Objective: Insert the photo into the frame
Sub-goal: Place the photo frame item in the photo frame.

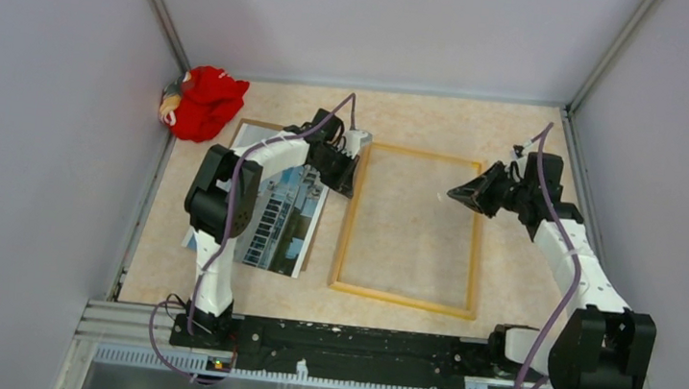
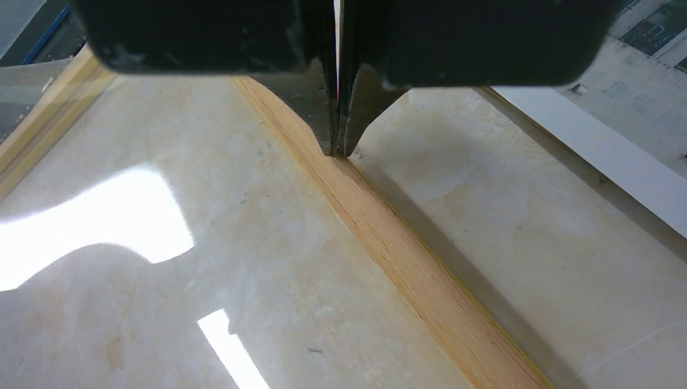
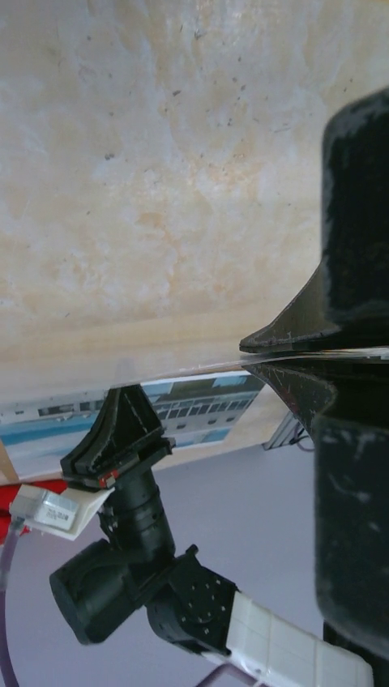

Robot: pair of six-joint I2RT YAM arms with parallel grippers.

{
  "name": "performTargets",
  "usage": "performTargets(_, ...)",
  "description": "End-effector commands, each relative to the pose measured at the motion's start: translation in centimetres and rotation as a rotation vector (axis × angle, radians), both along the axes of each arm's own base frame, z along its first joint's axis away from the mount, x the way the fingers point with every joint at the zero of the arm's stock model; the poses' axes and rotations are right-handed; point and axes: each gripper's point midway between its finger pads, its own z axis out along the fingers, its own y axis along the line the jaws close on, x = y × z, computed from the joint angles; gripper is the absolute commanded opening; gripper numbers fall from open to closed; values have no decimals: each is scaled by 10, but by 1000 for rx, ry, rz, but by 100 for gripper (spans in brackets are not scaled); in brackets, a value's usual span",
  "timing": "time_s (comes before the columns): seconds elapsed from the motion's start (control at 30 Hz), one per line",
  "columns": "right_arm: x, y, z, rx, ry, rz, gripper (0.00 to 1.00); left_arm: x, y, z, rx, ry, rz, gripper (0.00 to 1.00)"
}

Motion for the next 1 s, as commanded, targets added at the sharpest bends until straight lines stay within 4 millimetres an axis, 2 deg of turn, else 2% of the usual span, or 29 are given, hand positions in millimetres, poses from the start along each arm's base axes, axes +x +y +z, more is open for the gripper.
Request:
performTargets(0.0, -10, 21, 26, 101, -21, 34, 0, -15, 3, -15, 29, 39, -6, 0)
performTargets(0.2, -9, 28, 56, 175, -77, 36, 0, -15, 5, -16, 36, 37, 2, 0)
performTargets(0.3, -9, 27, 61, 160, -88, 37, 0, -15, 5, -16, 37, 36, 3, 0)
performTargets(0.53, -12, 24, 45, 132, -56, 21, 0, -15, 4, -16, 36, 42, 5, 0)
performTargets(0.77, -12, 20, 41, 117, -36, -12, 0, -15, 5, -15, 38, 38, 6, 0)
performTargets(0.97, -21, 10, 16, 99, 28, -35, 0, -15, 5, -15, 39, 40, 5, 0)
